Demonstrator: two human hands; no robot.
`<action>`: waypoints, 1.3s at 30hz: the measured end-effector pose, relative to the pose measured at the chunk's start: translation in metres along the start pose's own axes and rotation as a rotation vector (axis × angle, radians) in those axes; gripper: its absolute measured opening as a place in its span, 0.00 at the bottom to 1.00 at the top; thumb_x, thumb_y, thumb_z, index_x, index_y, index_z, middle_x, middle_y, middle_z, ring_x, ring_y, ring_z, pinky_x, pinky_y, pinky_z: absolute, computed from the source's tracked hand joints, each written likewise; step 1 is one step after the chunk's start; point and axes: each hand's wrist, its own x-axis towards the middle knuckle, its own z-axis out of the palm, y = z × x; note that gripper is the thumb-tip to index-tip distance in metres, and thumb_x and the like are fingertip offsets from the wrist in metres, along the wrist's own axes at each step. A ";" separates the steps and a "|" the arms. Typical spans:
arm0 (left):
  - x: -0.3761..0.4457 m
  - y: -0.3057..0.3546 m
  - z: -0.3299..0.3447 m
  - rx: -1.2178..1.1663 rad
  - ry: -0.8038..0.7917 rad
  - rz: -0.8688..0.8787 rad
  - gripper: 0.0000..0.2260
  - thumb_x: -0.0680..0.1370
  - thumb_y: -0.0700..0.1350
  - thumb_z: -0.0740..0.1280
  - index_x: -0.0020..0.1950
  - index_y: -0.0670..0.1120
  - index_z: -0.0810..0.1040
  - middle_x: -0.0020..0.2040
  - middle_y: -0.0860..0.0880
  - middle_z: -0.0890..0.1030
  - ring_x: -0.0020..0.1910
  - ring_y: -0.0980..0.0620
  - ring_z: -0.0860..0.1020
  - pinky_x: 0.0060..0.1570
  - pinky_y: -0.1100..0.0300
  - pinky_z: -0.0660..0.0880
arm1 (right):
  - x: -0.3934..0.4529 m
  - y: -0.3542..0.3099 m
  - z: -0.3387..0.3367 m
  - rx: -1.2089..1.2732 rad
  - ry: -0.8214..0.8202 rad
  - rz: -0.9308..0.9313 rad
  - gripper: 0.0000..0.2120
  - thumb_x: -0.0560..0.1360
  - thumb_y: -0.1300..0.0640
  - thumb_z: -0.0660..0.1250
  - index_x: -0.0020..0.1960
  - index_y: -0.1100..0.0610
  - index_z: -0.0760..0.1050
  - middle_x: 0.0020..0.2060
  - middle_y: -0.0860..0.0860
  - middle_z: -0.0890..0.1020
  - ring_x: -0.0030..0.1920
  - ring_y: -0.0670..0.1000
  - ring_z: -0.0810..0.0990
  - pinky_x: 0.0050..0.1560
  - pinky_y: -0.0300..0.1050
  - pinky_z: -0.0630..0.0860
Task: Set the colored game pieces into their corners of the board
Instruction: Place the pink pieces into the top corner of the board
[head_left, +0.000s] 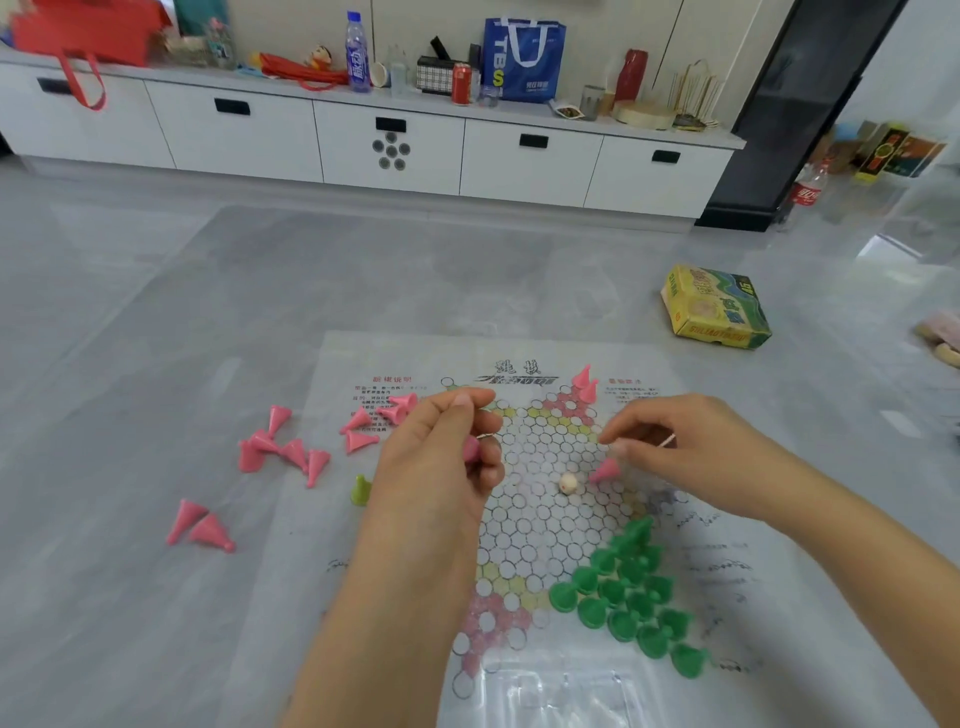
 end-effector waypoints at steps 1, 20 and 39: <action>0.000 0.000 0.000 -0.001 0.001 -0.006 0.12 0.79 0.37 0.56 0.40 0.42 0.76 0.32 0.48 0.73 0.25 0.57 0.68 0.21 0.69 0.65 | 0.002 0.005 -0.001 -0.068 -0.032 0.019 0.07 0.73 0.56 0.67 0.42 0.44 0.77 0.39 0.41 0.80 0.40 0.39 0.77 0.39 0.29 0.71; 0.004 -0.002 0.001 -0.007 -0.006 -0.025 0.12 0.79 0.37 0.56 0.40 0.41 0.76 0.31 0.47 0.74 0.24 0.56 0.68 0.20 0.69 0.65 | 0.035 -0.014 0.020 -0.410 -0.285 -0.420 0.13 0.76 0.54 0.62 0.59 0.44 0.75 0.48 0.43 0.74 0.40 0.35 0.68 0.42 0.28 0.64; 0.005 -0.004 -0.001 0.071 0.069 -0.049 0.17 0.71 0.25 0.54 0.44 0.44 0.74 0.41 0.46 0.74 0.38 0.52 0.72 0.43 0.61 0.71 | 0.071 0.005 -0.026 -0.067 0.162 -0.042 0.07 0.73 0.59 0.67 0.50 0.56 0.73 0.40 0.49 0.81 0.42 0.45 0.78 0.43 0.37 0.76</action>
